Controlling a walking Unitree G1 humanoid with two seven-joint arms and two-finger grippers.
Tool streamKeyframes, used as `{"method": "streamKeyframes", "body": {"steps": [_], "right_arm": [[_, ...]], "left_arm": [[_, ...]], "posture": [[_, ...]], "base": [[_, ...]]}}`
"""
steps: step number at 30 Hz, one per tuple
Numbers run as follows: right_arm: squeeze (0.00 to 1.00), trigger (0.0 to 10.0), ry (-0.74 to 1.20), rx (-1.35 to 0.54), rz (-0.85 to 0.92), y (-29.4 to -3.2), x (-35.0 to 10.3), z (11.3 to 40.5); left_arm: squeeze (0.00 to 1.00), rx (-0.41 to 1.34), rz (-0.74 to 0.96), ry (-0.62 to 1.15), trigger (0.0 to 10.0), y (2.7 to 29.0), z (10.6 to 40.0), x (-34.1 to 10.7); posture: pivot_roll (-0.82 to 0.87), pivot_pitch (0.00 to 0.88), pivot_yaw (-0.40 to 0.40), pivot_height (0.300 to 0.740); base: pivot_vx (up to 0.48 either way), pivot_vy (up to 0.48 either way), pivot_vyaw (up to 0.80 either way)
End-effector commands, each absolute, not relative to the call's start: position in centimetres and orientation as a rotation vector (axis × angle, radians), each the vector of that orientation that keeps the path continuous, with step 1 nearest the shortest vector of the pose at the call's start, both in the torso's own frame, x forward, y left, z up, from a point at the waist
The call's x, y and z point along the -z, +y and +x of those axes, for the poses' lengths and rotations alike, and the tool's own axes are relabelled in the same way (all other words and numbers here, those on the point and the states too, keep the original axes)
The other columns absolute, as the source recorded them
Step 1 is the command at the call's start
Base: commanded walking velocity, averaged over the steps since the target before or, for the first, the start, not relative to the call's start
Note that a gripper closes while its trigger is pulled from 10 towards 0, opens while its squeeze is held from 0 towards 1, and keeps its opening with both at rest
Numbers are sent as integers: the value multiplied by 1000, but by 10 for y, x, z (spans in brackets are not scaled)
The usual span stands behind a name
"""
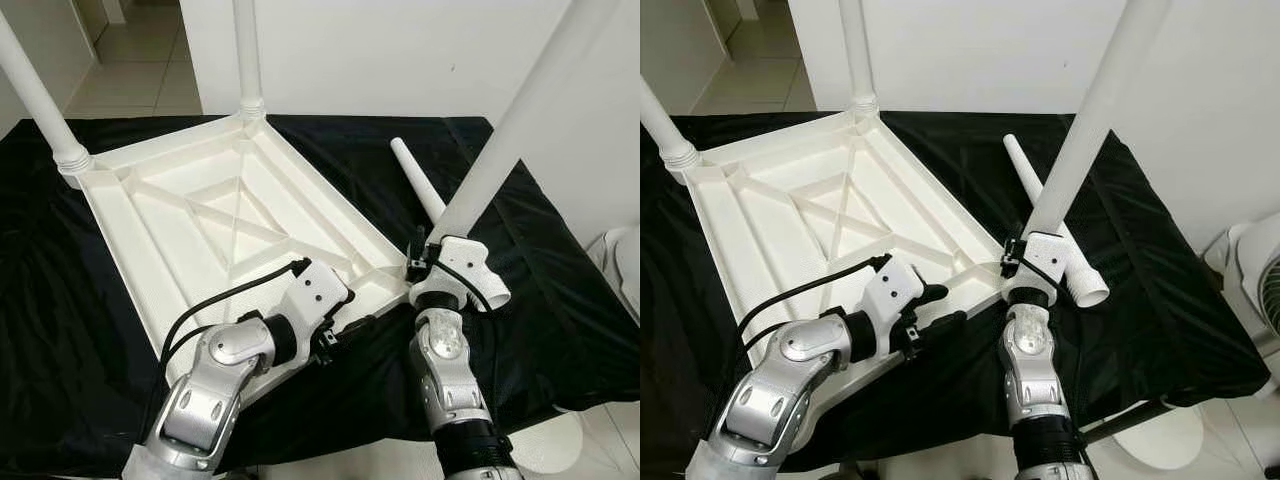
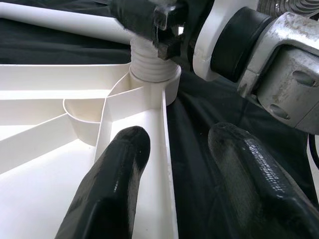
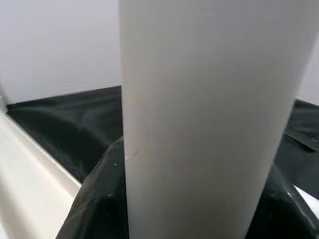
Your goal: Building children table
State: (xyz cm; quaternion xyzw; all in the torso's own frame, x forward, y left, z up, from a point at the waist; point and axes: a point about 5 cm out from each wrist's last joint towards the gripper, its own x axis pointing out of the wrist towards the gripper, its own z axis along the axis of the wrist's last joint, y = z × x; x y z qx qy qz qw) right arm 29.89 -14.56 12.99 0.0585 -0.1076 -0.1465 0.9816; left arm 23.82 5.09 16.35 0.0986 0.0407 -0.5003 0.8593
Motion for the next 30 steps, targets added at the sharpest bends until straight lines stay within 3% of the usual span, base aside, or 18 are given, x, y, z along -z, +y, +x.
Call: {"method": "streamKeyframes", "body": {"steps": [1, 30], "right_arm": [[0, 10000, -33, 407, 100, -164, -91, 289], [0, 10000, 104, 454, -59, -174, -75, 301]], "left_arm": [[0, 958, 211, 87, 10000, 52, 242, -160], [0, 949, 201, 84, 10000, 50, 241, -160]], "posture": [[98, 67, 15, 740], [103, 59, -4, 740]], "base": [[0, 0, 0], [0, 0, 0]]}}
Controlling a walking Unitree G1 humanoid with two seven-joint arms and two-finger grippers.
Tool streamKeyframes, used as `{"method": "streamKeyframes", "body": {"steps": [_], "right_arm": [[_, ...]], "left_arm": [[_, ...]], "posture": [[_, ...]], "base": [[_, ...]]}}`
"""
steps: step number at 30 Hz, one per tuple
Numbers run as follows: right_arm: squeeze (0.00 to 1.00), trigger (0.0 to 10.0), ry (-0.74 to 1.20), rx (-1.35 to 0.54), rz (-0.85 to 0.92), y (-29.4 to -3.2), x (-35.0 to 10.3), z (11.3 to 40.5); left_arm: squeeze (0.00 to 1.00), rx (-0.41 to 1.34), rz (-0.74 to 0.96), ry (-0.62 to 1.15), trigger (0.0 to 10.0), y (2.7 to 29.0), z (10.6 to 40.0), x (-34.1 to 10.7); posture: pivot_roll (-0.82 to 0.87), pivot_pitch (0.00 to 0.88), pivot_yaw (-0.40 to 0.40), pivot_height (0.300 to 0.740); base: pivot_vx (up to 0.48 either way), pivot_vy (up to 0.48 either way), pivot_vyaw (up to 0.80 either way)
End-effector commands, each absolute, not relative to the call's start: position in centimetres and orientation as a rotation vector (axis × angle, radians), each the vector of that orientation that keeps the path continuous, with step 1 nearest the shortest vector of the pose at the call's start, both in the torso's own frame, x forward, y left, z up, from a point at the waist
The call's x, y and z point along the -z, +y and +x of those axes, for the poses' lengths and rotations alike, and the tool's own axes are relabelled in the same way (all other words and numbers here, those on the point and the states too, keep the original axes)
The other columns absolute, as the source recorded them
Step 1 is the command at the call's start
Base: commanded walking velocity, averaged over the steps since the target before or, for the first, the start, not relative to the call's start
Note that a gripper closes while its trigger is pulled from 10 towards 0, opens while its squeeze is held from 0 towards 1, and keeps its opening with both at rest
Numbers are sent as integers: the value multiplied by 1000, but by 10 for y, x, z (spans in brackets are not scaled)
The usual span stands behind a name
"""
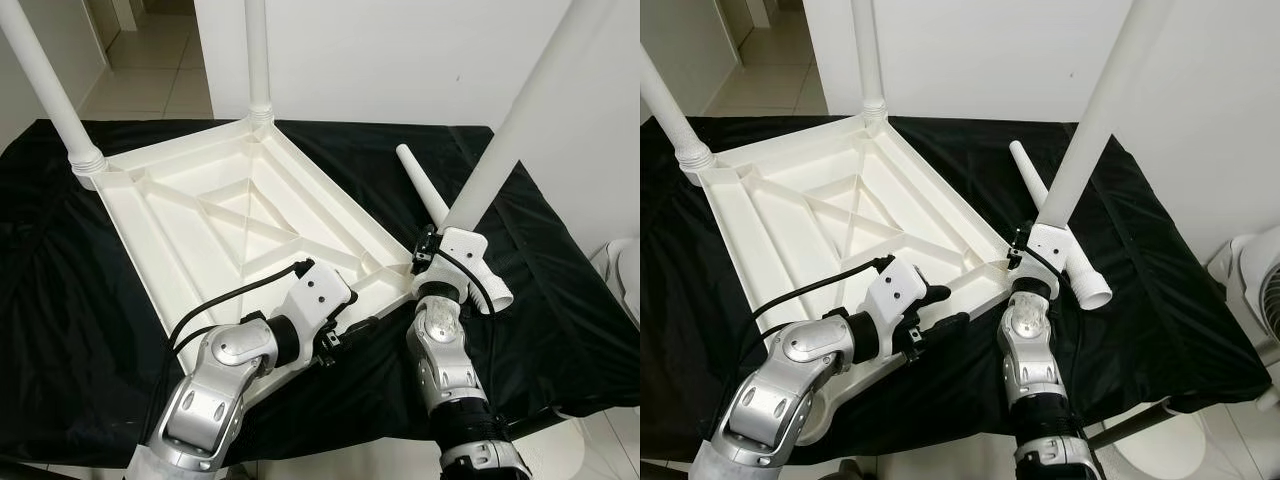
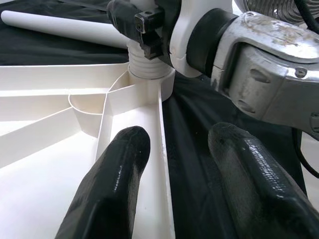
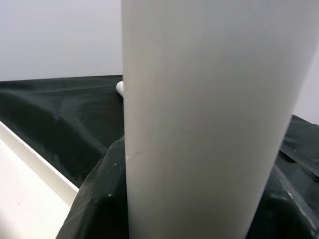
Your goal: Building children table
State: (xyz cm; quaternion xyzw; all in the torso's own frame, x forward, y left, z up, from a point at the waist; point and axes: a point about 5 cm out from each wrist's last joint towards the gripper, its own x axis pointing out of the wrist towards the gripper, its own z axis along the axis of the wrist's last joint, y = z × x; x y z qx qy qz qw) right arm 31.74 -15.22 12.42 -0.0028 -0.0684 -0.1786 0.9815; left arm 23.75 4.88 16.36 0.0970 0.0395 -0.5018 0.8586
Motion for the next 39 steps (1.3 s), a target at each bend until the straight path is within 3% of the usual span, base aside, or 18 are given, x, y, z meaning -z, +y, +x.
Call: {"method": "streamKeyframes", "body": {"steps": [1, 9, 10, 11, 12, 20, 21, 39], "right_arm": [[0, 10000, 104, 454, -59, -174, -75, 301], [27, 10000, 68, 463, -27, -174, -77, 298], [643, 10000, 48, 450, -11, -173, -80, 298], [643, 10000, 48, 450, -11, -173, -80, 298], [1000, 10000, 30, 437, 10, -171, -82, 298], [1000, 10000, -31, 421, 18, -172, -91, 300], [0, 10000, -42, 416, -1, -173, -93, 301], [0, 10000, -142, 89, -12, -186, -120, 317]], "left_arm": [[0, 949, 201, 84, 10000, 50, 241, -160], [0, 946, 198, 88, 10000, 51, 240, -160], [0, 946, 198, 88, 10000, 51, 240, -160], [0, 946, 198, 88, 10000, 51, 240, -160], [0, 946, 198, 88, 10000, 51, 240, -160], [0, 945, 195, 87, 10000, 50, 241, -160], [0, 945, 194, 86, 10000, 50, 241, -160], [0, 943, 192, 83, 10000, 49, 241, -161]], "posture": [[103, 59, -4, 740], [101, 73, -3, 740], [101, 73, -3, 740], [101, 73, -3, 740], [100, 75, -1, 740], [98, 74, -2, 740], [96, 73, -2, 740], [91, 73, -6, 740]], "base": [[0, 0, 0], [0, 0, 0], [0, 0, 0], [0, 0, 0], [0, 0, 0], [0, 0, 0], [0, 0, 0], [0, 0, 0]]}}
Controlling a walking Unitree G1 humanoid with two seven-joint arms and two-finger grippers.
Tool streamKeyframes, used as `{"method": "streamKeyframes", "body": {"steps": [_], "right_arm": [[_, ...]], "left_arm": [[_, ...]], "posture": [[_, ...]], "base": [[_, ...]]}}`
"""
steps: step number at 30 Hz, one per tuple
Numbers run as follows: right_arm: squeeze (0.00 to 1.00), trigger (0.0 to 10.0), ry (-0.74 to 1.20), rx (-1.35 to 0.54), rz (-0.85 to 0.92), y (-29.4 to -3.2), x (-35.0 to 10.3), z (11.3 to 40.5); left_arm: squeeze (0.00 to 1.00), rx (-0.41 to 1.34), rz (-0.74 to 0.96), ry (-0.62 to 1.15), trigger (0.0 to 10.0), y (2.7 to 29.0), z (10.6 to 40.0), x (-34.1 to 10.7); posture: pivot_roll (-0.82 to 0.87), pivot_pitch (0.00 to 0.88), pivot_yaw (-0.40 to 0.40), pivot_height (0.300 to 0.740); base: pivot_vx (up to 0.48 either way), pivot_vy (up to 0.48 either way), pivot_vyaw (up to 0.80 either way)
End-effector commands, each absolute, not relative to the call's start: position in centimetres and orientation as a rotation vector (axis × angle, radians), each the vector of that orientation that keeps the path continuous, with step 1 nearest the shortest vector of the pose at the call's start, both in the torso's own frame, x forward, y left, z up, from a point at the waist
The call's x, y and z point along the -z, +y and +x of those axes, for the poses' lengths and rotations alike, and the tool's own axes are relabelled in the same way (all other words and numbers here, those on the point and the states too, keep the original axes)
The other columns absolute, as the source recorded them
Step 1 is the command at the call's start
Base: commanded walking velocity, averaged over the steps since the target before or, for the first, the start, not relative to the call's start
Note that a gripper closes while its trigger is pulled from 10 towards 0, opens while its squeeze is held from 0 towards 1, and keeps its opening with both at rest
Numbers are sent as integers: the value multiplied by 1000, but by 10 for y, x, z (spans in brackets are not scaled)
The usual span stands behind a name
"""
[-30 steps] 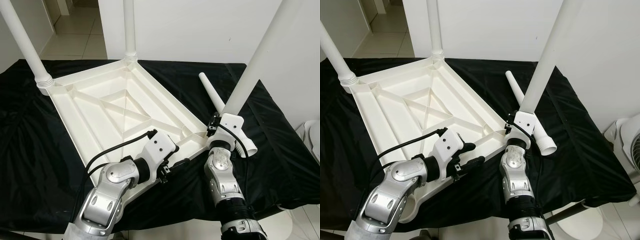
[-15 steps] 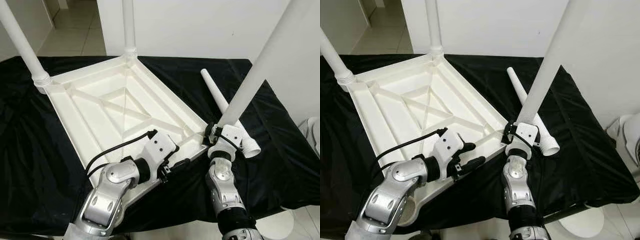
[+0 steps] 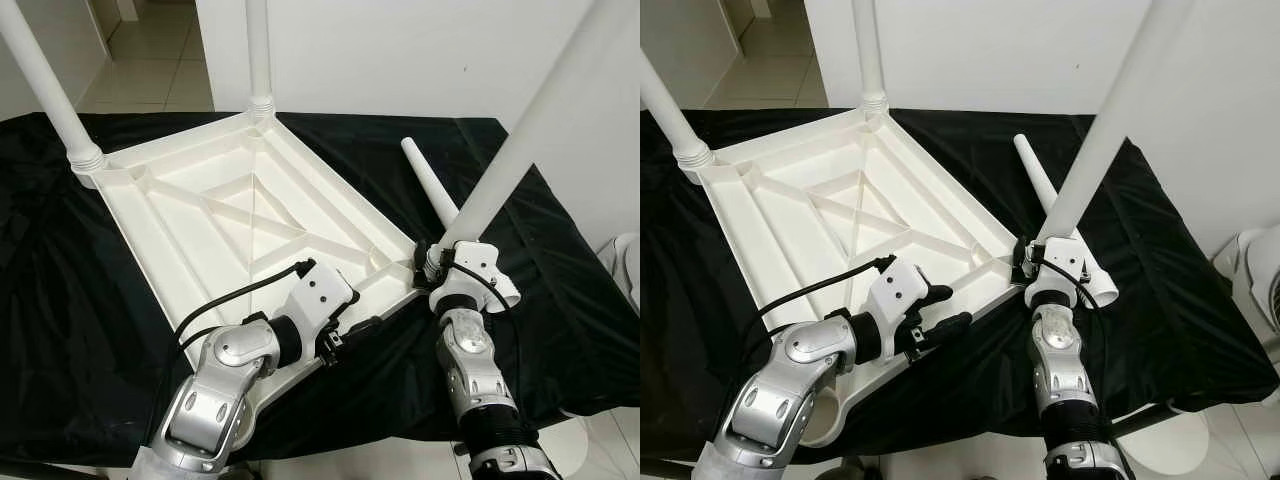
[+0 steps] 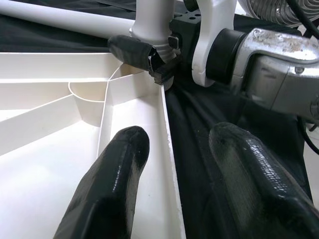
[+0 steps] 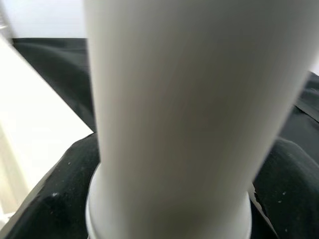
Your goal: Building children table
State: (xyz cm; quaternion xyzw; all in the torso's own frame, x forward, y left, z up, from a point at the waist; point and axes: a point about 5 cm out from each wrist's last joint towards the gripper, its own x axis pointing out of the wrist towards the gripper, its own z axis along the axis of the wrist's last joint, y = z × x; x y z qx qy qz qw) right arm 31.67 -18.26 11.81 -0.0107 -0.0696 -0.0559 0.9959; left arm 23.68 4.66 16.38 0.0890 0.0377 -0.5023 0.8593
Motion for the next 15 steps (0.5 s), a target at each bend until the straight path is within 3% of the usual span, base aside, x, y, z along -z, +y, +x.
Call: {"method": "streamKeyframes", "body": {"steps": [1, 15], "right_arm": [[0, 10000, -142, 89, -12, -186, -120, 317], [0, 10000, -176, -130, -17, -185, -132, 319]], "left_arm": [[0, 943, 192, 83, 10000, 49, 241, -161], [0, 962, 195, 87, 10000, 45, 239, -159]], "posture": [[91, 73, -6, 740], [81, 79, -2, 740]], "base": [[0, 0, 0], [0, 0, 0]]}}
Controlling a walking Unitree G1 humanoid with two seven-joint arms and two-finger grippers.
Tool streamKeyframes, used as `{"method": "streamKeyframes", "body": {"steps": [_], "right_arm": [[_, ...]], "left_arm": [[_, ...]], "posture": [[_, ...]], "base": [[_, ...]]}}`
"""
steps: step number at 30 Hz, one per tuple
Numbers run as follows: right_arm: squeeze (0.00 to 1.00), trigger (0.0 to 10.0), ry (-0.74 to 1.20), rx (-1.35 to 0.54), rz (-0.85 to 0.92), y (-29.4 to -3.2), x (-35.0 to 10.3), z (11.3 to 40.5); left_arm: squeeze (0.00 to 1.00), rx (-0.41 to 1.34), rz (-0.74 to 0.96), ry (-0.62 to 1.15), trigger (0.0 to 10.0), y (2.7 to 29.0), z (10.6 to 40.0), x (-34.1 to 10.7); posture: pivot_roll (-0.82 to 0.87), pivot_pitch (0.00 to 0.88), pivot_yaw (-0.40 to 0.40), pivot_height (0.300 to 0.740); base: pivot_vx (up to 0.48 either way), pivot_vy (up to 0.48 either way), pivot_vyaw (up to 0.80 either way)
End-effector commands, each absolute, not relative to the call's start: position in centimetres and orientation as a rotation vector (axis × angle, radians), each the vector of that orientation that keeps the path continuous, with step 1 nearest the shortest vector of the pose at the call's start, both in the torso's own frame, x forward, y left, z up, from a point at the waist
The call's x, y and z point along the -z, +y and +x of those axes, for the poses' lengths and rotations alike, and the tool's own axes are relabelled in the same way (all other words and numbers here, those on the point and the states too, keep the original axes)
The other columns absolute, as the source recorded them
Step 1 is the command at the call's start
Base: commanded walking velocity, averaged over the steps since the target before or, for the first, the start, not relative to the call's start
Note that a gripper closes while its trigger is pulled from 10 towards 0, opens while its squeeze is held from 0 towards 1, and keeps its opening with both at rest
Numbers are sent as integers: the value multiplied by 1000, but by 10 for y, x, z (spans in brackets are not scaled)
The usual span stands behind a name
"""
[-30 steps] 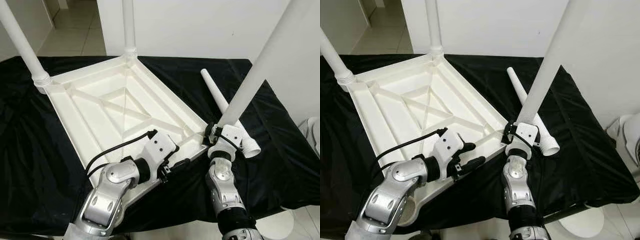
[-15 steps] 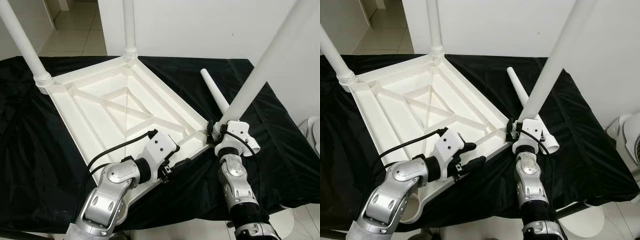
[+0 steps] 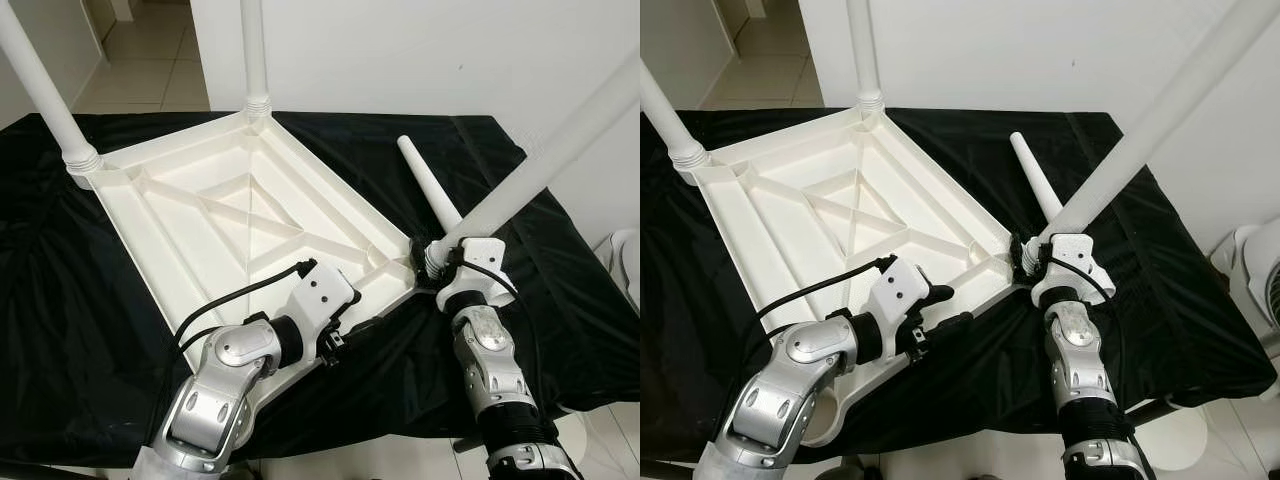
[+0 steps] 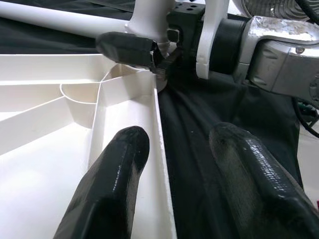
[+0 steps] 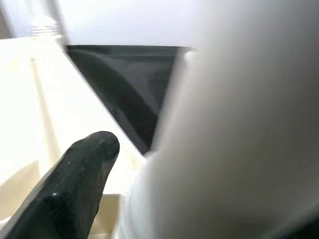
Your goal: Building children table
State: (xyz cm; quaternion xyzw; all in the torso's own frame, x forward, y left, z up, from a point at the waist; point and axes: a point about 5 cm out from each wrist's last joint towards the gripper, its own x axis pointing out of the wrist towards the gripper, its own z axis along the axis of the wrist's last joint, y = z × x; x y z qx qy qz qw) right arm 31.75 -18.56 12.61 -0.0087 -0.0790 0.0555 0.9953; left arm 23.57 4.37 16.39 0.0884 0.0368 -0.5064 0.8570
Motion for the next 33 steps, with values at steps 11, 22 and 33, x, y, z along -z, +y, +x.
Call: {"method": "streamKeyframes", "body": {"steps": [11, 22, 33], "right_arm": [[0, 0, -304, -265, -63, -199, -168, 327], [0, 0, -313, -290, -46, -198, -172, 328], [0, 10000, -294, -333, -30, -194, -172, 325]], "left_arm": [[0, 970, 192, 89, 10000, 43, 239, -159], [0, 967, 191, 87, 10000, 44, 239, -160], [0, 976, 202, 78, 10000, 41, 241, -162]], "posture": [[78, 77, 3, 740], [83, 72, 3, 740], [78, 63, 4, 740]], "base": [[0, 0, 0], [0, 0, 0], [0, 0, 0]]}}
